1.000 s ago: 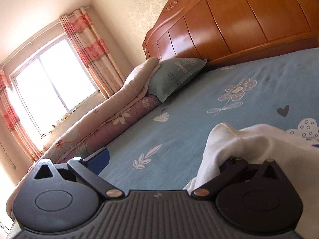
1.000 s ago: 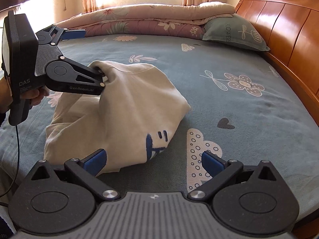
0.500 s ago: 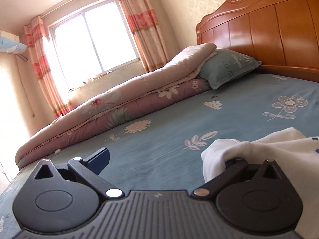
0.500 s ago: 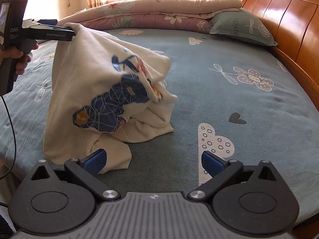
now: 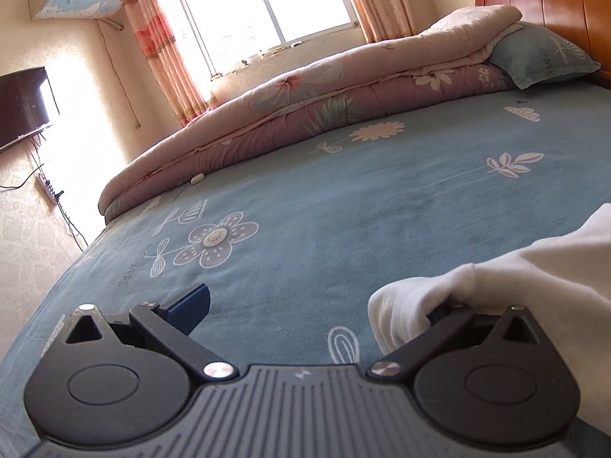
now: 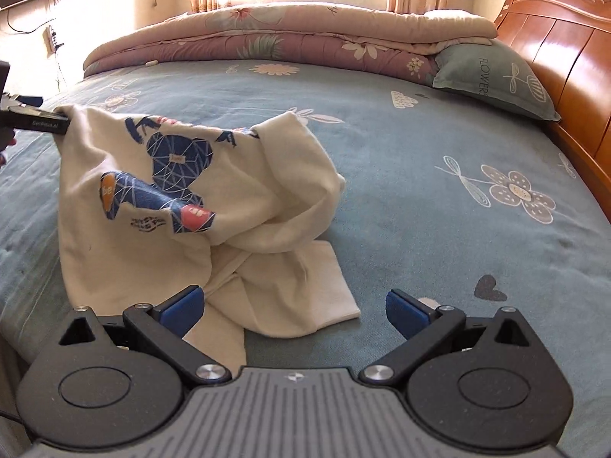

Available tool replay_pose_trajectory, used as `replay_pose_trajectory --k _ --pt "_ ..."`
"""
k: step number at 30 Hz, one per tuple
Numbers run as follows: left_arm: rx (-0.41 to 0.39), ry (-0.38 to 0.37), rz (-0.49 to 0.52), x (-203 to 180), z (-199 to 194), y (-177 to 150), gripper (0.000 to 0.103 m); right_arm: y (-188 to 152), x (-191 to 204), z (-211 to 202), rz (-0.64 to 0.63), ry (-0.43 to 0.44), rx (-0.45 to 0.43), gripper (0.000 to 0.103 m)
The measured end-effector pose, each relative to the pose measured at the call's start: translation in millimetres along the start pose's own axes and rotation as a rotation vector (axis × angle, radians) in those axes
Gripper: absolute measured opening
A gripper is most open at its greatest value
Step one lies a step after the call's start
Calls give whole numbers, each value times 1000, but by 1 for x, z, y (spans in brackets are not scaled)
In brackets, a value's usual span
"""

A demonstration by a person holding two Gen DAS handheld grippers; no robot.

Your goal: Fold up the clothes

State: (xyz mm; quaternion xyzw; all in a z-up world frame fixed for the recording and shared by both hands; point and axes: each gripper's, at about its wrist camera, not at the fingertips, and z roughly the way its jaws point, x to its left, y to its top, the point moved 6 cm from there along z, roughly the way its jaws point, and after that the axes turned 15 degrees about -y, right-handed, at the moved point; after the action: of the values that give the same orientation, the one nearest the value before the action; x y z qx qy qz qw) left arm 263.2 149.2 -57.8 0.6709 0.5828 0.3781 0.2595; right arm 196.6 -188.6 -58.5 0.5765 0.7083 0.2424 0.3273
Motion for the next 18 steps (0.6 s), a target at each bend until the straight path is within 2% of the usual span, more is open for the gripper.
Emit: replay_pose_trajectory --k 3,7,10,13,15,18 --pt "26 -3 -27 4 6 -14 103 15 -2 23 37 -14 -2 103" --pt "41 -11 -47 7 9 -22 103 33 -3 70 127 38 45 103" --pt "46 -18 -49 8 9 -23 103 39 -15 104 85 -107 94 103" --pt "47 -24 -43 7 9 -23 103 56 -49 117 174 -147 98 103" --pt "45 -25 -40 6 11 -23 103 74 -70 113 230 -177 51 103" --pt "44 -28 -36 4 13 -22 103 86 -75 113 207 -184 36 103"
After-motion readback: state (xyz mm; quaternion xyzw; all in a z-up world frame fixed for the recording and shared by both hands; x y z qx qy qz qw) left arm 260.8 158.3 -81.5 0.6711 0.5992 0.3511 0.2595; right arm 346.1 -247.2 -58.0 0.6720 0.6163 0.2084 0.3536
